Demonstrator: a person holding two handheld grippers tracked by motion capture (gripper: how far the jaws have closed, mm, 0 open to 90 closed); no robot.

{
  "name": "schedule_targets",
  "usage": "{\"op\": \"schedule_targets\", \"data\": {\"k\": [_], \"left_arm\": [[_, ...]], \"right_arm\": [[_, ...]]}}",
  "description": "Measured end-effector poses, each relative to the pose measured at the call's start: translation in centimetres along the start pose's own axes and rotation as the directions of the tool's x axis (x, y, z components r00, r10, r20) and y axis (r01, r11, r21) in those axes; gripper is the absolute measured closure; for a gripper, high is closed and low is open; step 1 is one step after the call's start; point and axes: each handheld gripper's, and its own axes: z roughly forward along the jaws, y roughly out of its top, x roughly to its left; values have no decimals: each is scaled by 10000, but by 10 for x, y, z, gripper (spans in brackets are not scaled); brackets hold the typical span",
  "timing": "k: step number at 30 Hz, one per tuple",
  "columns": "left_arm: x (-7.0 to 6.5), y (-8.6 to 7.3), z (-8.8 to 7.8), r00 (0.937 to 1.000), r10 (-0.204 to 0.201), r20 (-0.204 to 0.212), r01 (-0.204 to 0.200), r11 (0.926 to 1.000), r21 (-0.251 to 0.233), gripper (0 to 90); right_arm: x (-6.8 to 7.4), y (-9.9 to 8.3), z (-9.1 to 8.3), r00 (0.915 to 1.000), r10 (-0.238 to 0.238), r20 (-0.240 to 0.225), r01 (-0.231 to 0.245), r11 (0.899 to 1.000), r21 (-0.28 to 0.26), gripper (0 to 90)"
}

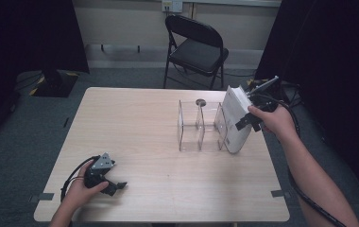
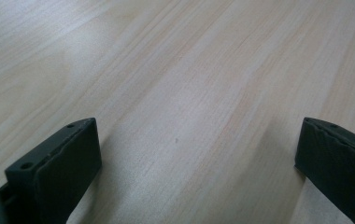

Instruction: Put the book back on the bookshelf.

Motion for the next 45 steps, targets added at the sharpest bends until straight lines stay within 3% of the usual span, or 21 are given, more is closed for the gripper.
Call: {"op": "schedule_targets", "data": {"k": [4, 10, 21, 40, 45], "left_arm": [[0, 0, 0, 10000, -2, -1, 2, 10000, -3, 0], [0, 0, 0, 10000, -1, -8, 1, 10000, -4, 0], [0, 0, 0, 10000, -10, -14, 10, 10000, -3, 0], [0, 0, 0, 10000, -21, -16, 21, 10000, -3, 0], [0, 0, 0, 10000, 56, 11, -56, 9999, 95, 0]], "right_arm": [[-1, -4, 1, 9997, -222, -71, 221, 9995, -211, 191], [-4, -11, 2, 9997, -85, -224, 79, 9996, -258, 190], [-4, -21, 3, 9986, -335, -400, 320, 9988, -366, 190], [9, -32, 11, 9952, -684, -705, 670, 9975, -229, 190], [13, -33, 14, 9920, -996, -772, 976, 9948, -292, 191]]}}
